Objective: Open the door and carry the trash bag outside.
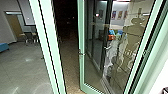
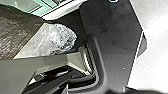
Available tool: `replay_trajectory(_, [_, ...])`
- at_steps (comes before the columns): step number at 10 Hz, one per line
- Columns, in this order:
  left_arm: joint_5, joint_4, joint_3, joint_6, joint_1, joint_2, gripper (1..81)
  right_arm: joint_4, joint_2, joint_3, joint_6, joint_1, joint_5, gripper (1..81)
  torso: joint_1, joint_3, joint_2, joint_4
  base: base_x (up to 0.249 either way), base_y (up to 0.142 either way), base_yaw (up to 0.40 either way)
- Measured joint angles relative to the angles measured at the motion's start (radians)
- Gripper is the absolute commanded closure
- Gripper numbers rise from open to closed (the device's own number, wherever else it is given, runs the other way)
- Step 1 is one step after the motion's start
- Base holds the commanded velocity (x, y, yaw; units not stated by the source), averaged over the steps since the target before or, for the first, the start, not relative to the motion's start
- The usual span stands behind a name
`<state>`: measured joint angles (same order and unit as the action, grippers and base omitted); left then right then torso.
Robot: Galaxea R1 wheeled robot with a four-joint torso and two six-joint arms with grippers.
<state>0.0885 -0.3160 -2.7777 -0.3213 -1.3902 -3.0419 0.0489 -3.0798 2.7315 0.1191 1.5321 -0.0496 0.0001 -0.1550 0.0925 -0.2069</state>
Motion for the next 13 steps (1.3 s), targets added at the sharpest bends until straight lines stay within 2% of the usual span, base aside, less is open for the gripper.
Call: replay_trajectory(13, [0.000, 0.000, 0.000, 0.000, 0.000, -0.003, 81.1, 0.000, -0.004, 0.000, 0.000, 0.000, -0.002, 1.0, 0.000, 0.000, 0.000, 0.000, 0.000, -0.130, 0.000])
